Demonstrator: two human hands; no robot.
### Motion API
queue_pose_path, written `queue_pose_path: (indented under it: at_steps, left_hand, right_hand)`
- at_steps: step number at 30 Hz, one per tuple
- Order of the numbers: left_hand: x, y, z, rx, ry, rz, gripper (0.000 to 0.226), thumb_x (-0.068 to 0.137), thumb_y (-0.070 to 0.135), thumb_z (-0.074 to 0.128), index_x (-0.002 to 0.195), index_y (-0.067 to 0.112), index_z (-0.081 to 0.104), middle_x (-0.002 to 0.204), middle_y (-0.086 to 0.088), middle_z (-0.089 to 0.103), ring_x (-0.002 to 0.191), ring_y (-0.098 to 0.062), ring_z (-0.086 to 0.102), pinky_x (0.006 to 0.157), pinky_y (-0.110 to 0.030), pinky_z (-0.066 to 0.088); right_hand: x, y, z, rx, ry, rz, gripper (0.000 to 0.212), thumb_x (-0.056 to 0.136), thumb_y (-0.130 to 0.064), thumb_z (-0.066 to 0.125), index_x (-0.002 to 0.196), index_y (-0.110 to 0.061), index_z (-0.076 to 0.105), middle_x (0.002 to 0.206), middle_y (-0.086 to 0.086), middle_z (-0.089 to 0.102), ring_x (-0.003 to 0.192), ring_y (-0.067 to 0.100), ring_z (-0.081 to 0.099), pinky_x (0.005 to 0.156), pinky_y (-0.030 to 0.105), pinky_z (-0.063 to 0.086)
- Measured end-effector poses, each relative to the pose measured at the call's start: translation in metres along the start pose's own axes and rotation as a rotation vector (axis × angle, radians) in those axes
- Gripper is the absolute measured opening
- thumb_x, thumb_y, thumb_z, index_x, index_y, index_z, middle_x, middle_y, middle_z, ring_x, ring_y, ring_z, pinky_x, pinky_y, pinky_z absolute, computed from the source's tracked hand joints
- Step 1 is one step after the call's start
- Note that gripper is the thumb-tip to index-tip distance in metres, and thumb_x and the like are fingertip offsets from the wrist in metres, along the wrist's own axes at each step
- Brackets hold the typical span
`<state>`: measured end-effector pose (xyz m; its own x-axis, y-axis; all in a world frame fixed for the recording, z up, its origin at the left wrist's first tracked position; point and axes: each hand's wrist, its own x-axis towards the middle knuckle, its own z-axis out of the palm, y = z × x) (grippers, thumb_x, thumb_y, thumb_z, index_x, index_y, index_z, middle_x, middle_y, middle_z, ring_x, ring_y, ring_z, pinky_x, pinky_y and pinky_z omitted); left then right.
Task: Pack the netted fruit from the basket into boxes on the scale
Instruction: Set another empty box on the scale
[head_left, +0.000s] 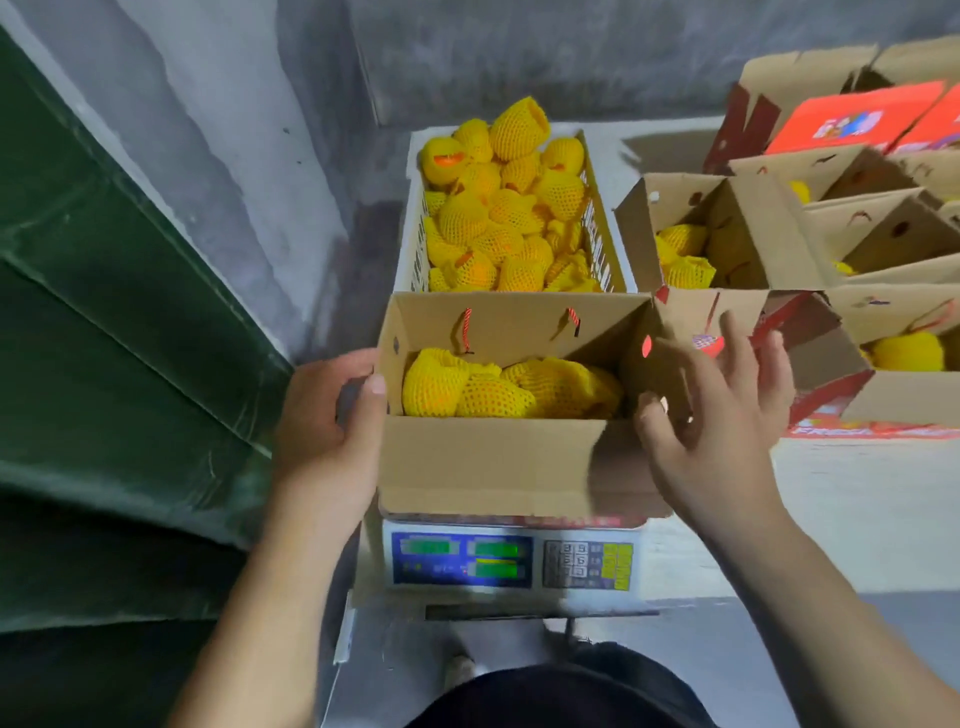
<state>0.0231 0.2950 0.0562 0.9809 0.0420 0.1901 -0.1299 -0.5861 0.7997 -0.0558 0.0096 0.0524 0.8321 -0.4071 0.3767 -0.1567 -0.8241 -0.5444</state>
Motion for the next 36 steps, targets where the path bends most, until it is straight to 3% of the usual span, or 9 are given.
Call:
queue_pose_path:
  at_steps: [3,7,10,12,17,20,26,33,36]
  left_hand:
    - [-0.007,-0.002,-0.011,0.007,-0.101,0.136,0.022,0.102,0.025,0.059,0.121,0.035,0.066,0.122,0.015,0.055,0.112,0.021,0.048,0.093,0.004,0.029]
    - [-0.028,-0.012,-0.022,-0.077,-0.199,0.286,0.025,0.102,0.024,0.062,0.125,0.026,0.071,0.123,0.014,0.058,0.121,0.007,0.054,0.101,-0.005,0.035]
    - [-0.038,-0.024,-0.034,-0.084,-0.335,0.329,0.026,0.102,0.032,0.061,0.127,0.035,0.067,0.126,0.024,0.057,0.127,0.001,0.055,0.106,-0.01,0.038]
    - [-0.041,-0.03,-0.042,-0.078,-0.393,0.332,0.027,0.101,0.037,0.059,0.127,0.041,0.066,0.125,0.028,0.057,0.126,0.0,0.057,0.105,-0.015,0.042]
    - [-0.051,-0.038,-0.055,-0.116,-0.403,0.358,0.027,0.1,0.034,0.061,0.126,0.038,0.067,0.125,0.024,0.059,0.124,-0.007,0.059,0.097,-0.008,0.044]
    - [-0.057,-0.042,-0.059,-0.146,-0.41,0.349,0.026,0.1,0.031,0.065,0.125,0.033,0.068,0.124,0.025,0.059,0.12,-0.005,0.06,0.093,-0.005,0.043]
    - [-0.059,-0.047,-0.064,-0.178,-0.402,0.309,0.026,0.102,0.037,0.063,0.126,0.028,0.07,0.123,0.021,0.062,0.12,-0.01,0.062,0.094,-0.008,0.044]
    - [-0.034,-0.035,-0.052,-0.212,-0.337,0.349,0.024,0.103,0.023,0.059,0.123,0.029,0.071,0.12,0.022,0.063,0.12,-0.011,0.063,0.099,-0.012,0.045]
    - [-0.01,-0.017,-0.037,-0.226,-0.375,0.358,0.03,0.102,0.016,0.058,0.123,0.033,0.07,0.119,0.023,0.063,0.12,-0.008,0.063,0.1,-0.014,0.046]
  right_hand:
    - [-0.033,-0.027,0.009,0.057,-0.113,-0.079,0.042,0.087,-0.026,0.06,0.128,-0.021,0.067,0.162,0.007,0.04,0.156,0.031,0.016,0.123,0.036,0.006]
    - [-0.065,-0.06,0.018,0.194,-0.226,-0.158,0.04,0.086,-0.016,0.059,0.125,-0.017,0.069,0.157,0.003,0.047,0.153,0.024,0.027,0.124,0.024,0.014]
    - [-0.077,-0.076,0.019,0.254,-0.241,-0.214,0.037,0.089,-0.012,0.06,0.124,-0.013,0.069,0.151,0.004,0.053,0.146,0.023,0.04,0.121,0.039,0.032]
    - [-0.083,-0.083,0.02,0.271,-0.227,-0.227,0.037,0.089,-0.009,0.06,0.125,-0.012,0.069,0.147,0.004,0.056,0.141,0.02,0.046,0.117,0.04,0.037]
    - [-0.098,-0.095,0.02,0.345,-0.244,-0.231,0.037,0.093,-0.011,0.058,0.128,-0.018,0.068,0.146,-0.007,0.056,0.138,0.004,0.046,0.111,0.038,0.046]
    - [-0.103,-0.1,0.021,0.346,-0.247,-0.255,0.036,0.093,-0.01,0.057,0.126,-0.018,0.069,0.144,-0.006,0.059,0.137,0.006,0.049,0.113,0.035,0.044]
    - [-0.106,-0.107,0.023,0.382,-0.243,-0.249,0.036,0.093,-0.008,0.057,0.125,-0.019,0.069,0.14,-0.006,0.061,0.136,0.01,0.051,0.11,0.043,0.046]
    - [-0.083,-0.096,0.027,0.427,-0.204,-0.218,0.036,0.093,-0.01,0.056,0.125,-0.021,0.069,0.137,-0.01,0.062,0.134,0.01,0.053,0.11,0.035,0.045]
    - [-0.043,-0.089,0.025,0.391,-0.204,-0.232,0.036,0.093,-0.01,0.056,0.126,-0.018,0.068,0.134,-0.006,0.065,0.131,0.013,0.056,0.107,0.042,0.048]
